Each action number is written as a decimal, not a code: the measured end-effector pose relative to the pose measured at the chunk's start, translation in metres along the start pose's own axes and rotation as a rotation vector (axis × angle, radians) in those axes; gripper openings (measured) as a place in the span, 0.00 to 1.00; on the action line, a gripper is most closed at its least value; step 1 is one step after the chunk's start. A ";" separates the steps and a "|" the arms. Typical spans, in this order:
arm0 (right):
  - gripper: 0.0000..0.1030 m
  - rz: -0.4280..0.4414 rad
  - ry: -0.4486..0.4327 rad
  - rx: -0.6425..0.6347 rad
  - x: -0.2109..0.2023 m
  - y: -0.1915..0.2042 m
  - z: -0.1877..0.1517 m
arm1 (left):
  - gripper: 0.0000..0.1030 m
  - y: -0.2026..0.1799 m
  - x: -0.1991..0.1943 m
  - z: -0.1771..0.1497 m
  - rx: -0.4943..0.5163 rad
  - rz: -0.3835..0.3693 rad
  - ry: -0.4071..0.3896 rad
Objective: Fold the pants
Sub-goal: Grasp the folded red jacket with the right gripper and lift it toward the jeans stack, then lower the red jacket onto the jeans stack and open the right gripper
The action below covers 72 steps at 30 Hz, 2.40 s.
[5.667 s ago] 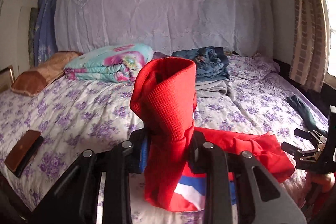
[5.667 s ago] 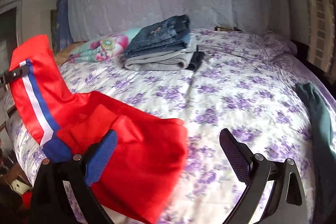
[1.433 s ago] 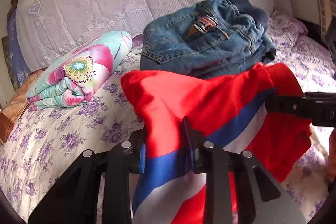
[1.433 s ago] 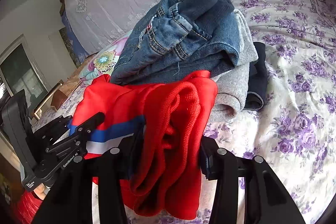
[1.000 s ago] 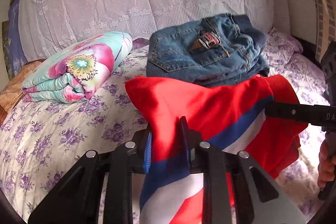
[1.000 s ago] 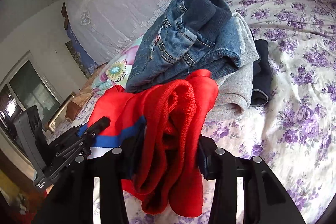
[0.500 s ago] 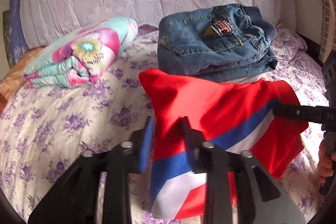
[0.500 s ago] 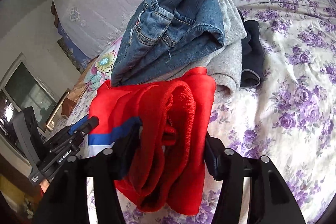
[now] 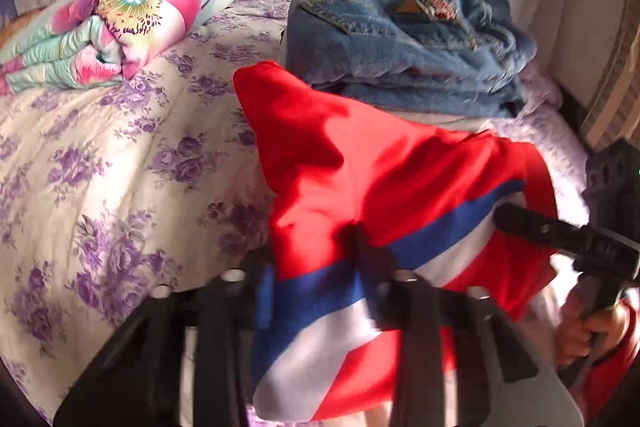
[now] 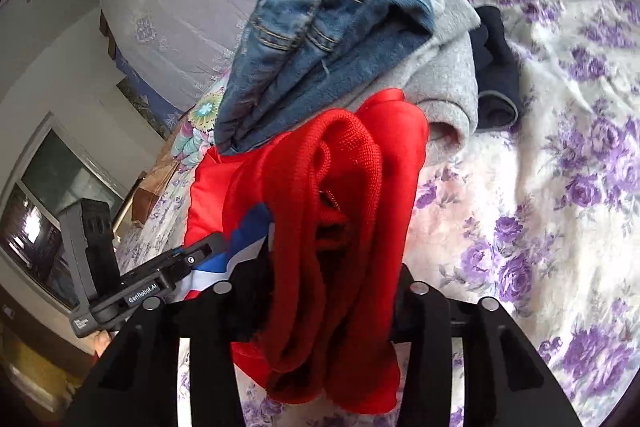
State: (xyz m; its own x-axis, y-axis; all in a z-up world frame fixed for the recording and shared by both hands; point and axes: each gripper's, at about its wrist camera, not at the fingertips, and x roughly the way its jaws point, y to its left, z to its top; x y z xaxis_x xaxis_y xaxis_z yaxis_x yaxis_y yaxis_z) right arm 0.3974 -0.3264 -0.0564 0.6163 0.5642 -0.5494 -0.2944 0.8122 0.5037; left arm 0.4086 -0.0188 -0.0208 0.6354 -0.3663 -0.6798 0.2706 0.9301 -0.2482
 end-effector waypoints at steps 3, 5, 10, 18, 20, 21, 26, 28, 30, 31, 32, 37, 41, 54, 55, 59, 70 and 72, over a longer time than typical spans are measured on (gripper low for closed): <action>0.35 -0.014 -0.053 -0.094 -0.016 0.028 -0.002 | 0.12 -0.012 -0.025 -0.002 0.046 0.004 -0.097; 0.35 0.004 -0.085 -0.138 -0.032 0.047 -0.001 | 0.12 -0.017 -0.046 -0.006 0.049 0.006 -0.159; 0.35 0.022 -0.189 -0.250 -0.073 0.087 0.008 | 0.12 -0.019 -0.096 0.008 0.019 -0.027 -0.276; 0.35 0.027 -0.321 -0.238 -0.101 0.105 0.111 | 0.12 -0.063 -0.123 0.120 0.132 0.043 -0.376; 0.35 0.026 -0.319 -0.208 -0.097 0.097 0.140 | 0.12 -0.070 -0.116 0.147 0.138 0.061 -0.375; 0.35 0.023 -0.316 -0.194 -0.093 0.093 0.151 | 0.13 -0.072 -0.109 0.159 0.139 0.068 -0.368; 0.35 -0.037 -0.274 -0.102 -0.056 0.061 0.196 | 0.13 -0.068 -0.054 0.205 0.104 0.094 -0.276; 0.39 -0.099 -0.229 -0.051 -0.031 0.040 0.205 | 0.20 -0.061 -0.019 0.213 0.073 0.107 -0.203; 0.46 -0.141 -0.231 -0.016 -0.014 0.019 0.207 | 0.35 -0.054 0.017 0.213 0.053 0.175 -0.129; 0.47 -0.147 -0.249 -0.030 -0.011 0.013 0.207 | 0.44 -0.053 0.032 0.208 0.060 0.204 -0.102; 0.48 -0.152 -0.258 -0.048 -0.011 0.014 0.205 | 0.48 -0.053 0.043 0.202 0.077 0.226 -0.097; 0.55 -0.185 -0.227 -0.115 -0.016 0.033 0.202 | 0.58 -0.068 0.031 0.184 0.198 0.331 -0.164; 0.75 -0.243 -0.311 -0.099 -0.040 0.040 0.199 | 0.58 -0.059 0.017 0.190 0.153 0.289 -0.176; 0.18 -0.526 -0.309 -0.422 -0.007 0.115 0.220 | 0.74 -0.077 0.000 0.187 0.148 0.272 -0.210; 0.17 -0.556 -0.309 -0.379 -0.003 0.102 0.225 | 0.75 -0.079 0.008 0.188 0.145 0.271 -0.190; 0.18 -0.592 -0.237 -0.265 0.025 0.040 0.220 | 0.78 -0.072 0.052 0.182 0.071 0.182 -0.098; 0.19 -0.593 -0.292 -0.266 0.026 0.032 0.206 | 0.90 -0.066 0.060 0.171 -0.013 0.147 -0.121; 0.21 -0.618 -0.253 -0.280 0.021 0.045 0.213 | 0.90 -0.076 0.049 0.167 0.030 0.229 -0.143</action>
State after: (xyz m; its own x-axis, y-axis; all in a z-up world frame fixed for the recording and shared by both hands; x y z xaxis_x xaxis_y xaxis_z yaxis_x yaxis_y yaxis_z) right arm 0.5529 -0.3096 0.0969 0.8709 -0.0342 -0.4902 0.0069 0.9983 -0.0576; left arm 0.5398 -0.1116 0.0800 0.7779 -0.1479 -0.6107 0.1276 0.9888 -0.0770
